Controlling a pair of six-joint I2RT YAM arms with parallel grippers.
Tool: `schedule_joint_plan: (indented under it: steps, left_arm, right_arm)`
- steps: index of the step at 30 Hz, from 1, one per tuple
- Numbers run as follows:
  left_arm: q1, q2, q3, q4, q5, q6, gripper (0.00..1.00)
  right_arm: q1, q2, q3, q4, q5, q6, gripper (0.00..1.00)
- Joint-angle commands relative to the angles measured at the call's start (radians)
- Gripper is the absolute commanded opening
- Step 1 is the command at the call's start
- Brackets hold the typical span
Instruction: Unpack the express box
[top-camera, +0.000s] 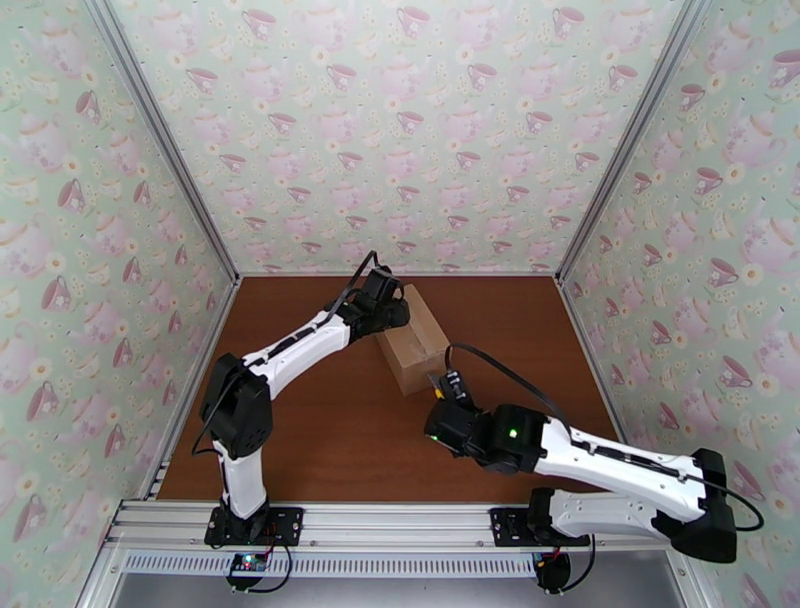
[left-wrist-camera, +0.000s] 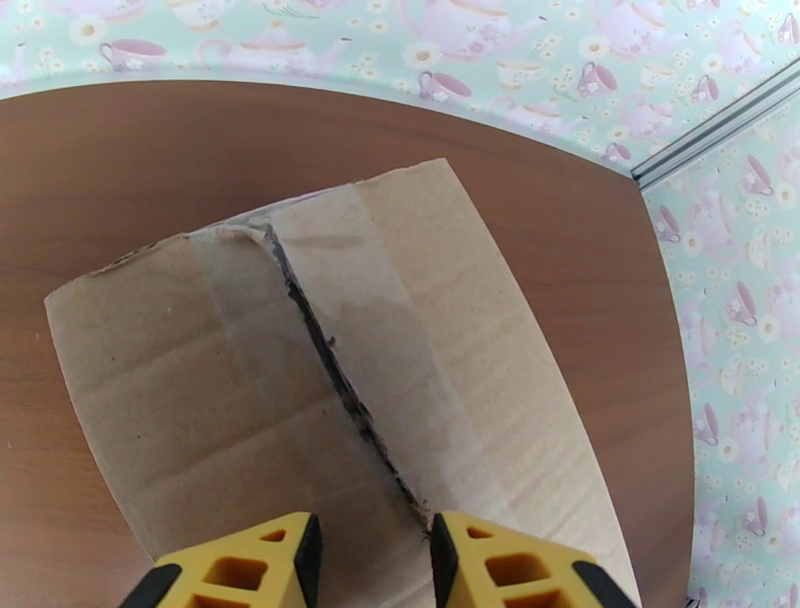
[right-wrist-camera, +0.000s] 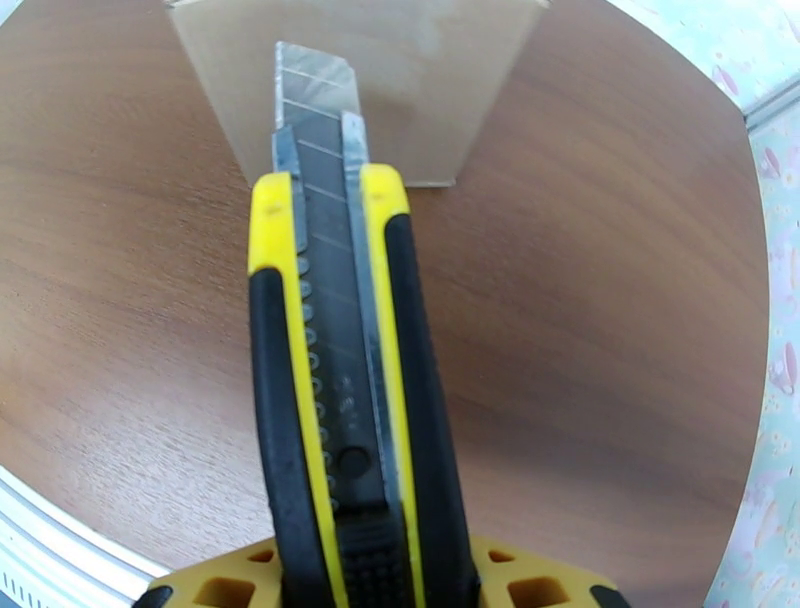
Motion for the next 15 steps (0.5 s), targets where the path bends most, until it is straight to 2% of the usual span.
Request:
schedule_joint_plan:
  steps: [1, 7, 15]
  left_arm:
    - [-0.005, 0.000, 0.010, -0.022, -0.015, 0.019, 0.37]
    - [-0.032, -0.048, 0.032, -0.036, -0.012, 0.041, 0.37]
    - [-0.034, -0.199, -0.040, -0.042, -0.026, 0.041, 0.38]
  right_arm:
    - [0.005, -0.055, -0.018, -0.022, 0.019, 0.053, 0.00]
    - [-0.026, -0.122, -0.027, -0.033, 0.063, 0.087, 0.00]
    - [-0.256, -0.138, -0.037, 0.083, -0.012, -0.048, 0.00]
